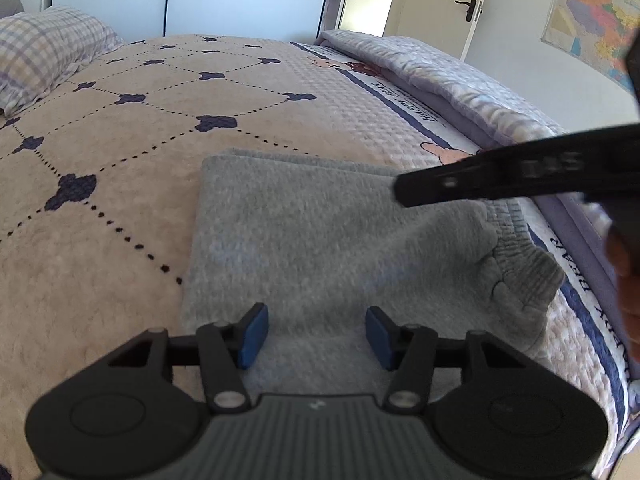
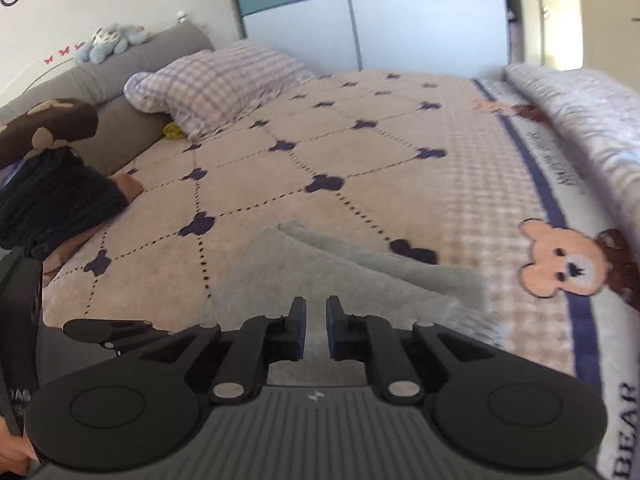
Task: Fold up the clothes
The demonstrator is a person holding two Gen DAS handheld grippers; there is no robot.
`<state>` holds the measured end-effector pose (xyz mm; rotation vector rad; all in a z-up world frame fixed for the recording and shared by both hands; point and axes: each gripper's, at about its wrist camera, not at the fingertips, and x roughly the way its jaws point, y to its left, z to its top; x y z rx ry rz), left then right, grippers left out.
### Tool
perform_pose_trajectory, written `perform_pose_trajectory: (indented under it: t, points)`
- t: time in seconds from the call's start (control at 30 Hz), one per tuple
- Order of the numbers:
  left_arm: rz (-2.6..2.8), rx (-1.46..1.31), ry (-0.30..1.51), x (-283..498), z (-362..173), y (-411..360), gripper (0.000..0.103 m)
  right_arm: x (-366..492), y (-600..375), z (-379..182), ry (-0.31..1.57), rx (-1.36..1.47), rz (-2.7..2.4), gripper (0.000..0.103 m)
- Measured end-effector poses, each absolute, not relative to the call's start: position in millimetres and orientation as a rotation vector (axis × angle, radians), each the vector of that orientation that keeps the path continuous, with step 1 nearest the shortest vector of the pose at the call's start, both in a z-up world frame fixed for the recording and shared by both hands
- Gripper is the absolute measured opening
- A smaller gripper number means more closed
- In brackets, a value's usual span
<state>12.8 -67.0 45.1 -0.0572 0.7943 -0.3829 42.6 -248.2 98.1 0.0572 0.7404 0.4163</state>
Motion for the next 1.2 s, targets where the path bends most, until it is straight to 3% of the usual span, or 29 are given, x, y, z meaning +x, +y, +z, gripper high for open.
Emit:
perform_pose_trajectory:
  t: [0.17,0.3,0.47,0.57,0.8,1.0,1.2]
  points:
    - [-0.391,-0.083,0.804,13.7,45.0,-65.3,0.055,110.0,-210.9,64.7,0.876,-0.077,0.418,0.01]
    - [-0.402,-0.106,0.813,16.8,44.0,-65.8,0.055,132.9,-202.0,40.5,0.895,-0.124,0.386,0.003]
    - [-0.402,-0.264,0.811,20.6,47.8,-43.6,0.055,111.5,-210.9,59.8,0.822,-0.11,0.336,0.002]
    - [-0.373,-0.39,0.815,24.1,45.5,-26.3,0.054,81.6,-225.6,76.5,0.759,-0.063,0.335,0.009]
    - [-0.348,-0.157,0.795,22.6,46.2,-57.7,0.054,-8.6,-252.9,59.7,0.782,-0.058,0.292,0.017]
    - [-0.336,-0.167,0.787,24.7,46.0,-49.4,0.046,-33.0,-257.9,36.0,0.715,-0.03,0.265,0.017]
    - [-0.26,-0.215,0.732,19.7,54.7,-29.8,0.051,-54.7,-262.9,43.5,0.705,-0.012,0.247,0.017]
